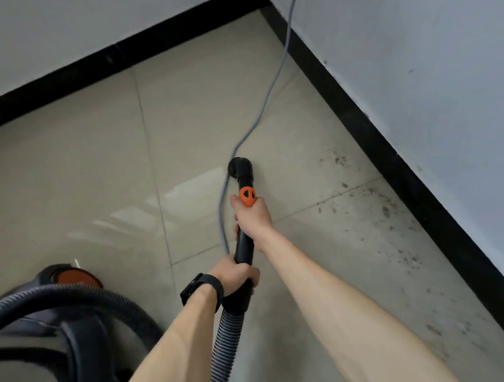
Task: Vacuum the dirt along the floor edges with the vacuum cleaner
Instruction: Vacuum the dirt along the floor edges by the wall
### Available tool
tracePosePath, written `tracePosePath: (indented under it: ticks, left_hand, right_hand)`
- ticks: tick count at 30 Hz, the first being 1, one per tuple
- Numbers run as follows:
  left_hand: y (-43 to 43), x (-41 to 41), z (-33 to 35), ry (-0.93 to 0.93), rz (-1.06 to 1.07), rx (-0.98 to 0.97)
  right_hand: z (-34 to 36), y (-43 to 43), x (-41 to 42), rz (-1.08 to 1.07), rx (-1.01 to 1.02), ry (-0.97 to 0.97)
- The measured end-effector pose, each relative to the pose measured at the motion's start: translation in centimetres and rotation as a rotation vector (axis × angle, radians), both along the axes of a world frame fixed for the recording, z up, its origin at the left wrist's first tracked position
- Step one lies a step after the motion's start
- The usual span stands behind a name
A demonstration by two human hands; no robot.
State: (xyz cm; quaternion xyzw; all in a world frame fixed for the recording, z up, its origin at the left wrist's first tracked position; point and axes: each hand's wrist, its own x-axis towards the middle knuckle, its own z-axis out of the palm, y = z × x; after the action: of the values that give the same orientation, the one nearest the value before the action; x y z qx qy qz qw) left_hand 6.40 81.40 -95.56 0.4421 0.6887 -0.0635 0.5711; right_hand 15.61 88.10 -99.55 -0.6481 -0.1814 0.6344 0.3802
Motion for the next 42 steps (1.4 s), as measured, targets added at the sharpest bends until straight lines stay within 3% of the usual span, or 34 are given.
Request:
tracePosePath:
  ticks: [4,13,20,42]
  left_hand:
    - [-1.4,-3.8,-0.1,0.019,0.063,0.006]
    - [-3.5,-7.9,-1.9,0.24,-0.258,0.048]
    - [-5.2,-6.7,-3.6,0.296,-0.54,-0.165]
    - [-3.5,0.2,-3.4,0.191,-0.493,-0.162]
  right_hand:
    - [0.3,-0.8,-4.7,0.056,-0.032,-0.135]
    - [-1.3,-9.0,-6.2,-0.427,-0.091,-0.047]
    - [-1.8,-14.9,-4.7,-0.651,-0.121,-0.021]
    - [-1.0,-11.6,2.1,-0.477,-0.034,-0.124]
